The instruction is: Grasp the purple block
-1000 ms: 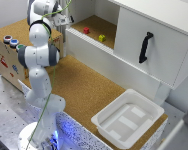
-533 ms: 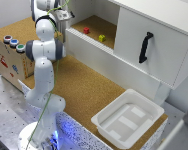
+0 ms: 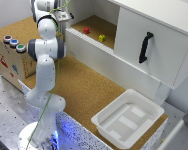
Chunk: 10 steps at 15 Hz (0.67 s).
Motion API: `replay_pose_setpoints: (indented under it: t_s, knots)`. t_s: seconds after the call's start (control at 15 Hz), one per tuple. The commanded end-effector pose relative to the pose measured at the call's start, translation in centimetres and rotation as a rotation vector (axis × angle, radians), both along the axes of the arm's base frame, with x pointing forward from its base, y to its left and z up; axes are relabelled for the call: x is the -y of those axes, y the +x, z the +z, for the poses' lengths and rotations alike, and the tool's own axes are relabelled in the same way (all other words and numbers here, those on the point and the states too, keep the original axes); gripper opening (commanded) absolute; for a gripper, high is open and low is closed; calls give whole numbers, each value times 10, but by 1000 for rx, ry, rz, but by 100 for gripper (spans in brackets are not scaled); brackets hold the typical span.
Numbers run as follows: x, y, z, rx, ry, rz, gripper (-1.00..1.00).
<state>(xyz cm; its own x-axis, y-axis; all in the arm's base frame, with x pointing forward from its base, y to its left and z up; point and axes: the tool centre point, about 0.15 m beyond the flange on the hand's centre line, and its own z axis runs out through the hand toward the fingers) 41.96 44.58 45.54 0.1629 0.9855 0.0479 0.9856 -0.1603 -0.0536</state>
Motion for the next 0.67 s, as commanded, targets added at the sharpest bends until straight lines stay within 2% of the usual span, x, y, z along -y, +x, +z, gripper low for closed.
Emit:
replay_pose_setpoints:
  t_s: [0.0, 0.2, 0.27, 0.6]
  knots:
    - [-27, 2, -17, 42, -117, -27, 100]
    - [-28, -3, -26, 24, -109, -48, 100]
    - [-28, -4, -28, 32, -109, -52, -100]
    - [-19, -8, -27, 60, -100, -79, -100]
